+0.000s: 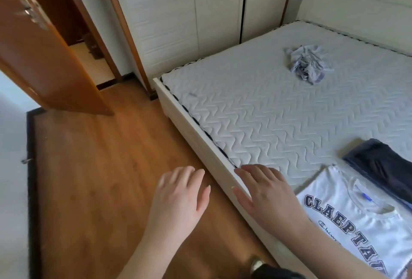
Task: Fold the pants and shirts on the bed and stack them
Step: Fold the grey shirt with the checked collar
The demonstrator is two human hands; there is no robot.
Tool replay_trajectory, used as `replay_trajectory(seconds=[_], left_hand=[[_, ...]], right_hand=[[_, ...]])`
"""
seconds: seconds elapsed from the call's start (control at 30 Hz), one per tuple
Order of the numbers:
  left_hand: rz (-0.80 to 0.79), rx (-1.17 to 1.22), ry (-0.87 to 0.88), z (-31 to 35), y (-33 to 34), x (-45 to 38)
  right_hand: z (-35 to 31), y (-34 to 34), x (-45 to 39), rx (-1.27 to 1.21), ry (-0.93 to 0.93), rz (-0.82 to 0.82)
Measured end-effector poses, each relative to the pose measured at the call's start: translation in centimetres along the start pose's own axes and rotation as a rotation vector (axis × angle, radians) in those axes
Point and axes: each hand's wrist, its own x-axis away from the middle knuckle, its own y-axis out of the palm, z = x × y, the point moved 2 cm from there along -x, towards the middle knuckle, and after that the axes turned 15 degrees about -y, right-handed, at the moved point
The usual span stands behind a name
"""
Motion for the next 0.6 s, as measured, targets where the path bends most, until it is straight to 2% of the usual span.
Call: replay_trajectory(seconds=[0.2,0.37,0.6], left_hand=[[-0.048,-0.009,-0.073,-2.2,1.6,-1.7],[-0.128,-0.061,-0.139,-4.2,4.5,-5.6],[-0.152,-0.062,-0.281,-6.7,3.9,-11.2]], right_hand=[[0.0,2.4,-3.7,-0.014,-0.107,-0.028],[2.8,4.9,-7.9,-0.032,-0.170,-0.036],[4.6,8.4,-15.8,-0.117,-0.274,-0.103]])
